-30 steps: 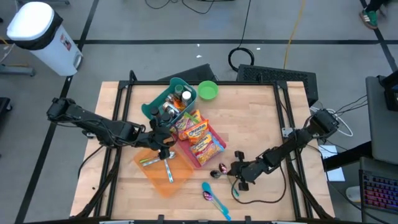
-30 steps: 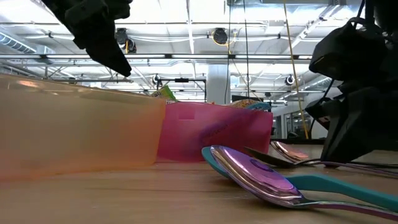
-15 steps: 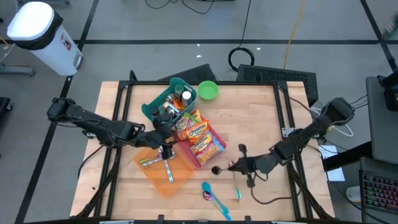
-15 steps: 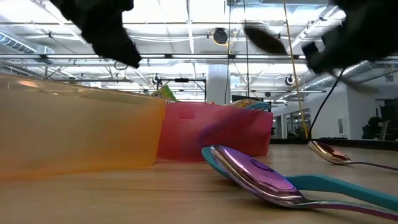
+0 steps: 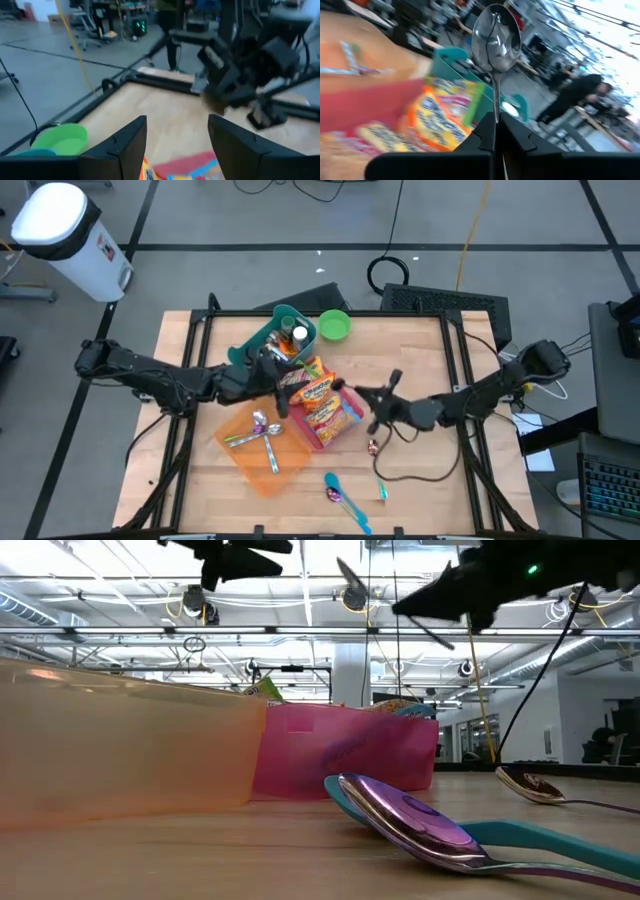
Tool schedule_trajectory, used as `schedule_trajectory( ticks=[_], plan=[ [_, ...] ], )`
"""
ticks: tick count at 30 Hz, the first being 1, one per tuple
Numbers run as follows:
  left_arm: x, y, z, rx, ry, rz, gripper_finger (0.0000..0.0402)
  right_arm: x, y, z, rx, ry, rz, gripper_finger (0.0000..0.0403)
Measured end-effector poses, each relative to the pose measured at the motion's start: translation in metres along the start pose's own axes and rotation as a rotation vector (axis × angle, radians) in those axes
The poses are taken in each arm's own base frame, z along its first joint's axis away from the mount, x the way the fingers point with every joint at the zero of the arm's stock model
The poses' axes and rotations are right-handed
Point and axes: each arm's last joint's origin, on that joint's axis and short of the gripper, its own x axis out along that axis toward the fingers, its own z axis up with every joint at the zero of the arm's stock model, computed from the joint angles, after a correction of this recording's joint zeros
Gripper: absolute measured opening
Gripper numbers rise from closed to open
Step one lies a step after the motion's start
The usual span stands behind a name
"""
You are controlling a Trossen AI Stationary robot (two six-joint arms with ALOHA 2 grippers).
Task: Pick & Place Food Item
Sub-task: Put the black spoon into the orange bin
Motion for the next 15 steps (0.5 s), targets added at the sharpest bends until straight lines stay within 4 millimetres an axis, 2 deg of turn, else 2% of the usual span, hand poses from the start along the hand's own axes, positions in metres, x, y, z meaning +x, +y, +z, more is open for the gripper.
schedule_trajectory(
  ticks=[4,9,15],
  plan=[
    [0.011,0.003,-0.001,-0.01,-0.033,0.02,0.0216,0.018,-0.008,-0.009,-0.024,0.033,-0.08,0.0],
    [0.035,0.001,-0.011,0.028,-0.092,0.028,0.022,0.031,-0.01,-0.019,-0.07,0.07,-0.187,0.0],
    [0.057,0.004,-0.026,0.021,-0.1,0.026,0.0276,0.035,-0.003,-0.025,-0.122,0.087,-0.182,0.0]
  ],
)
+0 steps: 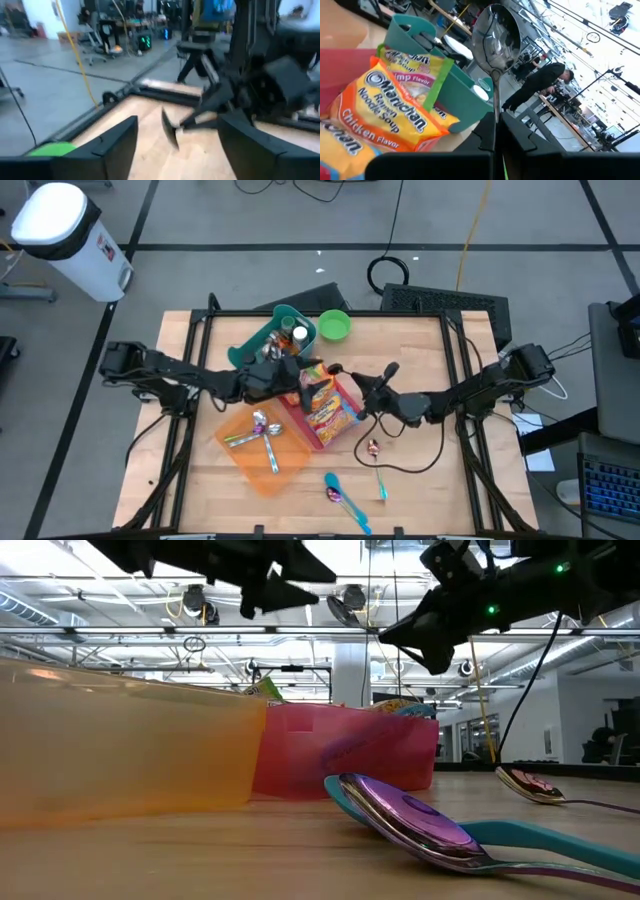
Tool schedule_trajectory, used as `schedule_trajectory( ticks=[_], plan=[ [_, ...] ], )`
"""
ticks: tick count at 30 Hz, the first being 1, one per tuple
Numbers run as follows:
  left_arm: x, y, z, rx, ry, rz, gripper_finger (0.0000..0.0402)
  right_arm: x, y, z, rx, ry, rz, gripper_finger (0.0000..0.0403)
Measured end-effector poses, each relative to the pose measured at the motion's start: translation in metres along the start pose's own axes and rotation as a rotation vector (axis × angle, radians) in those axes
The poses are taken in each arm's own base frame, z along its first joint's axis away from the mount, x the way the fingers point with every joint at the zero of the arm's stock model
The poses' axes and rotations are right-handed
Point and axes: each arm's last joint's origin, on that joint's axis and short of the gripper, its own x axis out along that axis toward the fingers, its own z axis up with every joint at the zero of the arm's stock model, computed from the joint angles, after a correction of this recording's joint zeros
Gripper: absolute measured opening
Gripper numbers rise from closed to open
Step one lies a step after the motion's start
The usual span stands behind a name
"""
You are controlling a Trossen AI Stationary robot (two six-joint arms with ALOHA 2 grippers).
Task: Pick & Place Food Item
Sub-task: Put the black spoon into the orange bin
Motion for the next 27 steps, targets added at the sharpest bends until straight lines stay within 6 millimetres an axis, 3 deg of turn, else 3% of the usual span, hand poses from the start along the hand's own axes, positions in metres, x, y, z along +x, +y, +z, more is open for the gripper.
schedule_trajectory(
  ticks=[7,13,17,27],
  plan=[
    [0.012,0.007,-0.014,-0.048,0.042,-0.001,0.0337,0.0,-0.003,0.004,0.043,-0.03,-0.018,0.0],
    [0.016,0.013,-0.012,-0.092,0.002,0.015,0.0337,0.0,-0.002,0.006,0.064,-0.062,0.02,0.0],
    [0.017,0.015,-0.012,-0.095,0.001,0.005,0.0298,0.0,-0.002,0.006,0.066,-0.064,0.024,0.0],
    [0.019,0.018,-0.01,-0.155,-0.003,-0.085,0.0152,0.0,-0.001,0.006,0.093,-0.087,0.055,0.0]
  ],
)
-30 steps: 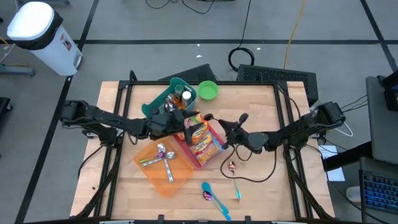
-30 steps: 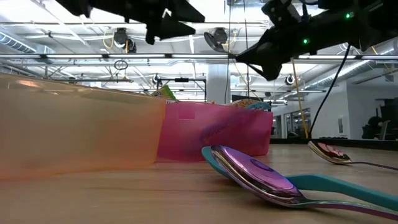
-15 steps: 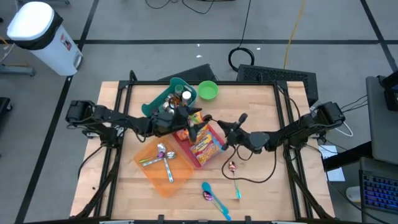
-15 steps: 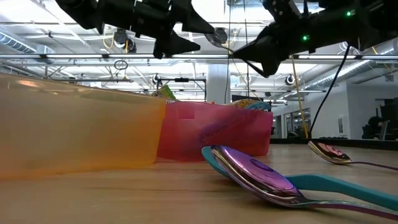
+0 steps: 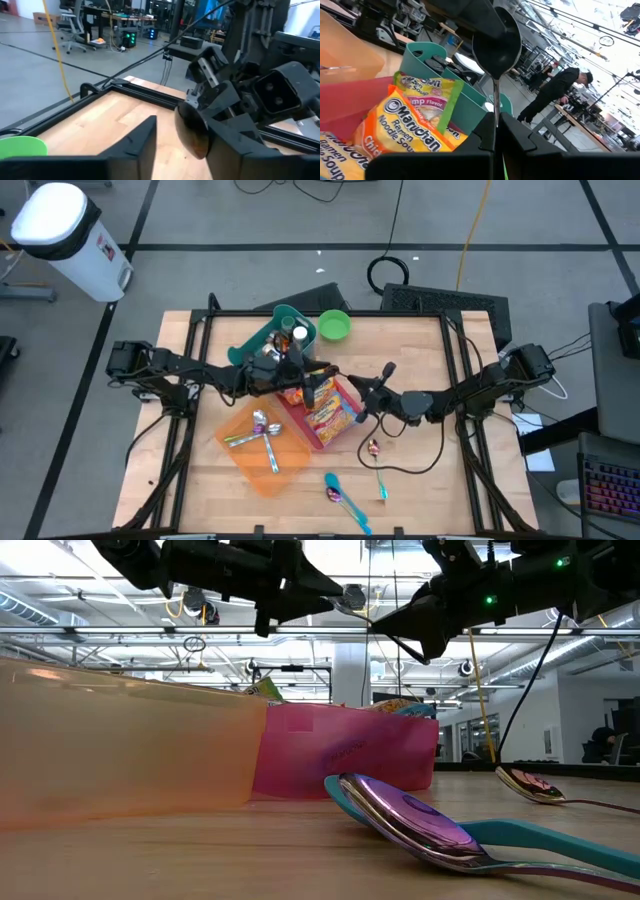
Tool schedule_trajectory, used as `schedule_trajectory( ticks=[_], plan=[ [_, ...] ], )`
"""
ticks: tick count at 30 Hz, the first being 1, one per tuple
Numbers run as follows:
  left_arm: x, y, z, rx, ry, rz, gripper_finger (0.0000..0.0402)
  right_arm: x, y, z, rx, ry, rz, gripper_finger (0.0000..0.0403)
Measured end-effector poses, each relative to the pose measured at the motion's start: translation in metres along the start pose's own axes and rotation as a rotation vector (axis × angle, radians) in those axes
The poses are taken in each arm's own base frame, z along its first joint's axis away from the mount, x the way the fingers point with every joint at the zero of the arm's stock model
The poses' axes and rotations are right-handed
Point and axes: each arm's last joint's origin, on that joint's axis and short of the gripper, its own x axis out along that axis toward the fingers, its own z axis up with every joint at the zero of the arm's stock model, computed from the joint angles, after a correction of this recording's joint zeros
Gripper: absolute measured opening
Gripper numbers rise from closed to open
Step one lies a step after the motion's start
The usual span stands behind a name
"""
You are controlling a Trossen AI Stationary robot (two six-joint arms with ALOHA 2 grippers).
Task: Pick & Place Food Item
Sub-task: Put the black spoon into the orange bin
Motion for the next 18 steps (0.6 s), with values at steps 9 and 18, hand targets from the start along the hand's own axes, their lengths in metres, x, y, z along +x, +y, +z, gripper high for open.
schedule_trajectory(
  ticks=[9,18],
  plan=[
    [-0.0001,-0.0004,0.0003,-0.015,-0.002,-0.005,0.0084,0.0,-0.0006,0.0015,0.014,-0.018,0.005,0.0],
    [-0.0001,-0.0002,-0.0001,0.036,0.002,-0.001,0.0012,-0.0002,0.0015,0.004,0.033,-0.087,0.096,0.0]
  ],
)
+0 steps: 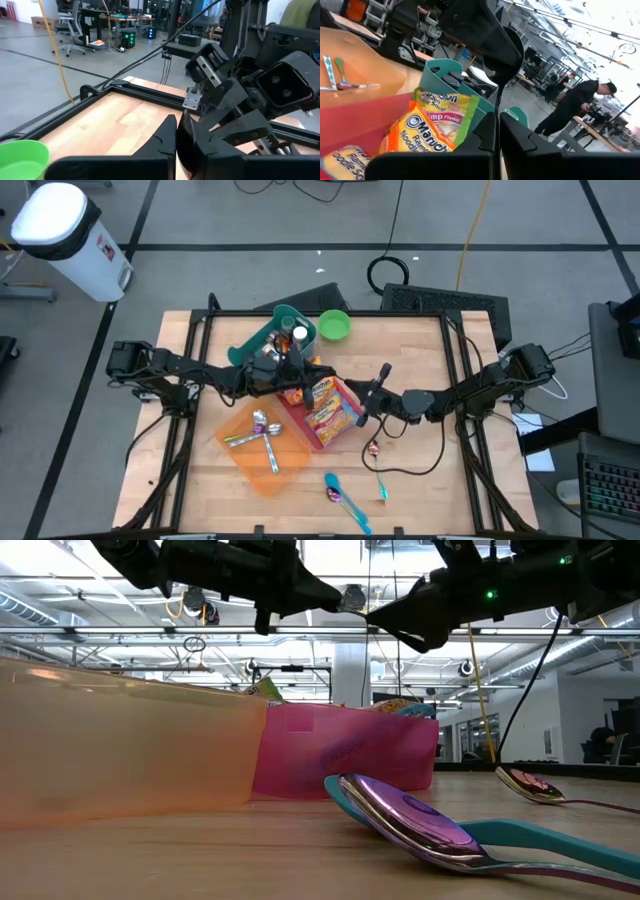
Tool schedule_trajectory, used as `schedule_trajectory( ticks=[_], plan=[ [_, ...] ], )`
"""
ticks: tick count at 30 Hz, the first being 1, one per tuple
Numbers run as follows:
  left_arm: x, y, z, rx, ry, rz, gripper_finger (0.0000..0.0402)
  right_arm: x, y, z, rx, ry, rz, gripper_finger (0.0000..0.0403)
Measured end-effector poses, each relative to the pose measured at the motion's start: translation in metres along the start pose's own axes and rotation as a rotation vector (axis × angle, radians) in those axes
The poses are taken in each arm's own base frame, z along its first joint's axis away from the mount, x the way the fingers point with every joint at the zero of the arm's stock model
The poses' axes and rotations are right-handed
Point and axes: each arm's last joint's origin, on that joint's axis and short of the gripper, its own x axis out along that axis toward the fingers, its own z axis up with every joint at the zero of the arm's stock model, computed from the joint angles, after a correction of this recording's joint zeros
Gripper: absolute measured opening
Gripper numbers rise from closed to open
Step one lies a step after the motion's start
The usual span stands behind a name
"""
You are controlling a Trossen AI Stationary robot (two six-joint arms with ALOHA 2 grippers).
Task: Pick & Place Food Item
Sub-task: Put the black spoon into the orange bin
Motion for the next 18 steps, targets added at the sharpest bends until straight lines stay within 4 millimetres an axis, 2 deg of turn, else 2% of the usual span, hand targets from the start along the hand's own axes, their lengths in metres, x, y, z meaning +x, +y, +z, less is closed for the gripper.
schedule_trajectory(
  ticks=[5,9,12,18],
  plan=[
    [-0.001,0.0,0.001,0.032,0.002,-0.004,0.0009,0.0,0.0,0.0,0.061,-0.004,0.011,0.0022],
    [-0.011,-0.003,0.009,0.07,0.022,0.006,0.0009,-0.002,0.0,0.002,0.165,0.004,-0.009,0.0051],
    [-0.027,-0.007,0.02,0.111,0.065,0.039,0.0009,-0.008,-0.002,0.008,0.222,0.013,-0.068,0.0075],
    [-0.076,-0.021,0.034,0.128,0.22,0.05,0.0008,-0.025,-0.007,0.025,0.221,0.011,-0.127,0.0115]
  ],
)
